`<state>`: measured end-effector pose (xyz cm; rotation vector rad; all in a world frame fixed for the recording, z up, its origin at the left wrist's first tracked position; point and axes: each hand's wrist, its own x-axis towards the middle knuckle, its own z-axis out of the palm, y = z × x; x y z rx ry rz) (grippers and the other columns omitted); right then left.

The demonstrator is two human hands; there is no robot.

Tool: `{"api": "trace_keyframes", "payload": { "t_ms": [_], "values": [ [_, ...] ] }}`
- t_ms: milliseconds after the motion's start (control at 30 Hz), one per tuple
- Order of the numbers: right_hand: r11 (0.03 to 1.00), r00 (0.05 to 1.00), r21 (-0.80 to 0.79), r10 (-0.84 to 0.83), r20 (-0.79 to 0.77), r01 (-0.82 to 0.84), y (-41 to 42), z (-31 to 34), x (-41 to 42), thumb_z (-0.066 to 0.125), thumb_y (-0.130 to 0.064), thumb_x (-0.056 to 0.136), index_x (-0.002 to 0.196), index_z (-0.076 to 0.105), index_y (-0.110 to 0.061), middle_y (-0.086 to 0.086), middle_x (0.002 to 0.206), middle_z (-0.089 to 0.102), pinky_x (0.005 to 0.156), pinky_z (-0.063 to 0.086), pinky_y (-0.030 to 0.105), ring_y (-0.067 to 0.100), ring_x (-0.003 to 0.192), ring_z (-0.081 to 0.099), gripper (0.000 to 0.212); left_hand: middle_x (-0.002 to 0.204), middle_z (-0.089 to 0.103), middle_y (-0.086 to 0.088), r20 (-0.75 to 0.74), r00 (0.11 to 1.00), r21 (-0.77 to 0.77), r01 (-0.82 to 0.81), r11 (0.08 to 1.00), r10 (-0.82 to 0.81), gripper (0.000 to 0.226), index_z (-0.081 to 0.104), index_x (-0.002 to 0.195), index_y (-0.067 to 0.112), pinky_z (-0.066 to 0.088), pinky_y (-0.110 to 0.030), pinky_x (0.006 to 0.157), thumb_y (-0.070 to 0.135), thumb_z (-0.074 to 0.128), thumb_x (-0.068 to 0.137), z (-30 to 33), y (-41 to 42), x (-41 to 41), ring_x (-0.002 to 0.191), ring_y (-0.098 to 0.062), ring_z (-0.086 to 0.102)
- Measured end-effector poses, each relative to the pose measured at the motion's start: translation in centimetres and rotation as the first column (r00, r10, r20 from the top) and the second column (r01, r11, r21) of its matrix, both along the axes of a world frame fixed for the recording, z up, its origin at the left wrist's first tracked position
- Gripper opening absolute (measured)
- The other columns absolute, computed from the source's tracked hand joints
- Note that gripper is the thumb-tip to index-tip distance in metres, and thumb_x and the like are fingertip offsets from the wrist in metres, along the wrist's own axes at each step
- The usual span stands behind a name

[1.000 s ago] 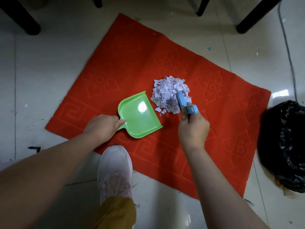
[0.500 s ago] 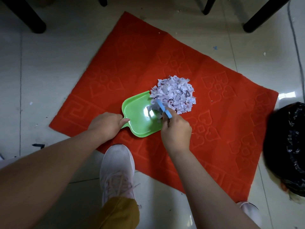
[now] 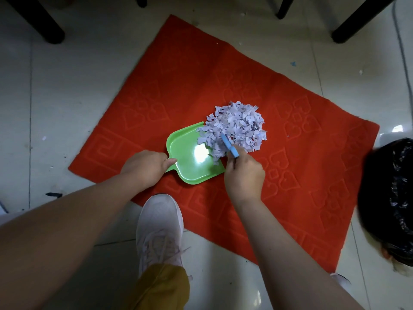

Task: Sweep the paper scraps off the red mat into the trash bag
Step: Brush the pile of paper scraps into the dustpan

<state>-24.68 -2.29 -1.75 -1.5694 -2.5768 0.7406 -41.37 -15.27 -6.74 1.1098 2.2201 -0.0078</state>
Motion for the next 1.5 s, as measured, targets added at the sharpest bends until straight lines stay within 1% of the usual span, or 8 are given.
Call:
{"api": "trace_keyframes", "payload": {
  "t_ms": [233, 367, 533, 700, 867, 1000, 1167, 1500],
  "values": [
    [0.994, 0.994, -0.014, 0.103, -0.044, -0.104, -1.0, 0.6, -0.3, 0.047, -0.018, 0.093, 0.121, 0.059, -0.024, 0.010, 0.095, 0.069, 0.064, 0.033, 0.033, 0.035, 0.087, 0.061, 0.032, 0.064, 0.049, -0.001, 0.017, 1.000, 0.009, -0.008, 1.000, 0.008, 0.053, 0.041, 0.063, 0.015, 0.035, -0.034, 0.061, 0.053, 0.029, 0.097, 0.1, 0.0, -0.1, 0.066, -0.022, 0.049],
    [0.997, 0.992, 0.070, -0.022, -0.125, 0.031, 0.0, 1.4, 0.3, 0.052, -0.016, 0.092, 0.118, 0.063, -0.020, 0.014, 0.085, 0.069, 0.061, 0.035, 0.034, 0.039, 0.078, 0.062, 0.029, 0.065, 0.050, -0.001, 0.016, 1.000, 0.005, -0.007, 1.000, 0.006, 0.053, 0.043, 0.064, 0.015, 0.036, -0.034, 0.061, 0.053, 0.029, 0.097, 0.2, 0.5, 0.1, 0.068, -0.022, 0.049],
    [0.990, 0.991, 0.047, -0.136, 0.007, 0.136, 1.7, 1.1, 0.6, 0.047, -0.019, 0.095, 0.123, 0.058, -0.019, 0.015, 0.091, 0.068, 0.063, 0.030, 0.032, 0.039, 0.085, 0.061, 0.030, 0.064, 0.049, 0.000, 0.006, 1.000, 0.015, 0.000, 1.000, 0.000, 0.052, 0.042, 0.062, 0.015, 0.034, -0.033, 0.061, 0.051, 0.030, 0.098, 0.2, 0.7, 0.2, 0.067, -0.022, 0.048],
    [1.000, 0.997, -0.011, 0.026, 0.067, -0.025, 0.7, 0.1, -0.4, 0.044, -0.020, 0.095, 0.119, 0.057, -0.019, 0.013, 0.094, 0.068, 0.068, 0.043, 0.038, 0.038, 0.087, 0.062, 0.027, 0.063, 0.049, -0.001, 0.007, 1.000, 0.009, -0.015, 1.000, 0.015, 0.052, 0.042, 0.062, 0.015, 0.034, -0.033, 0.060, 0.051, 0.030, 0.098, 0.1, 0.7, 0.2, 0.065, -0.021, 0.049],
    [0.997, 0.997, -0.007, 0.078, -0.012, -0.078, 0.2, 0.7, -0.5, 0.047, -0.018, 0.094, 0.117, 0.061, -0.020, 0.012, 0.091, 0.069, 0.062, 0.031, 0.033, 0.038, 0.084, 0.061, 0.026, 0.065, 0.049, 0.000, 0.005, 1.000, 0.003, -0.007, 1.000, 0.007, 0.053, 0.042, 0.063, 0.016, 0.035, -0.034, 0.062, 0.053, 0.028, 0.098, 0.0, 0.6, 0.1, 0.069, -0.023, 0.050],
    [0.995, 0.994, 0.094, -0.025, -0.102, 0.035, 1.2, 1.6, 0.7, 0.053, -0.015, 0.092, 0.111, 0.065, -0.016, 0.018, 0.081, 0.067, 0.059, 0.027, 0.032, 0.041, 0.074, 0.061, 0.023, 0.065, 0.049, 0.000, 0.003, 1.000, 0.007, 0.001, 1.000, -0.001, 0.053, 0.042, 0.063, 0.017, 0.036, -0.034, 0.063, 0.053, 0.028, 0.098, 0.0, 0.7, 0.2, 0.072, -0.025, 0.051],
    [0.977, 0.981, 0.088, -0.194, -0.008, 0.194, 3.0, 1.7, 1.8, 0.049, -0.019, 0.095, 0.119, 0.061, -0.014, 0.021, 0.093, 0.068, 0.067, 0.041, 0.040, 0.043, 0.086, 0.061, 0.028, 0.066, 0.051, -0.001, -0.002, 1.000, 0.009, 0.009, 1.000, -0.009, 0.053, 0.043, 0.063, 0.015, 0.035, -0.034, 0.062, 0.052, 0.028, 0.098, 0.1, 0.9, 0.4, 0.070, -0.024, 0.051],
    [0.998, 0.999, -0.042, 0.037, 0.027, -0.036, 1.1, 0.5, -0.5, 0.046, -0.019, 0.094, 0.118, 0.060, -0.019, 0.013, 0.097, 0.068, 0.065, 0.033, 0.034, 0.038, 0.090, 0.060, 0.027, 0.066, 0.050, -0.001, 0.004, 1.000, 0.016, -0.005, 1.000, 0.005, 0.053, 0.043, 0.064, 0.014, 0.035, -0.033, 0.061, 0.051, 0.028, 0.099, 0.1, 0.9, 0.5, 0.071, -0.024, 0.051]
  ]
}}
